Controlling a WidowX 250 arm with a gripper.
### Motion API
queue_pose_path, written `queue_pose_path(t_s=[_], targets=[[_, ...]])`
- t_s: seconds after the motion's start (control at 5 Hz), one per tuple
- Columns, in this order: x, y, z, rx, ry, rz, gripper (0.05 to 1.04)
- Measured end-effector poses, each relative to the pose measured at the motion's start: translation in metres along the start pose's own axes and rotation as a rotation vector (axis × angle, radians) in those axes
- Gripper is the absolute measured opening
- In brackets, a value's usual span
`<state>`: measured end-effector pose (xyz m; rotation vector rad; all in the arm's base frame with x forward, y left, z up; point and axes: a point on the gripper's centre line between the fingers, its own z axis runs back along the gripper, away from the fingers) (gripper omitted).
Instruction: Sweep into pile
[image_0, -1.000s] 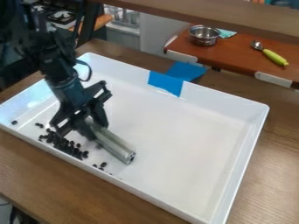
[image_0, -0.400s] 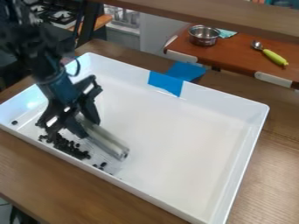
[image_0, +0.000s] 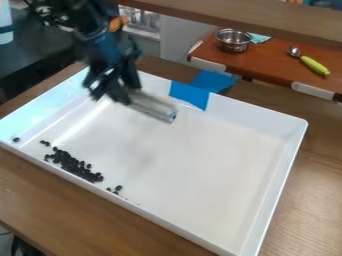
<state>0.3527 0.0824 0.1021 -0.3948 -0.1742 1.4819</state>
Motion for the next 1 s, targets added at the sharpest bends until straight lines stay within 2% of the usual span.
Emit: queue_pose_path(t_s=[0.2, 0.4, 0.6, 0.8, 1.0], targets=[[0.012, -0.022, -0.018, 0.051, -0.009, 0.04, 0.369], [0.02, -0.027, -0.041, 0.115, -0.026, 0.056, 0.406], [0.015, -0.023, -0.05, 0.181, -0.031, 0.04, 0.708], [0.01, -0.021, -0.049, 0.19, 0.001, 0.036, 0.973], [0.011, -0.027, -0.015, 0.139, 0.016, -0.002, 1.003]])
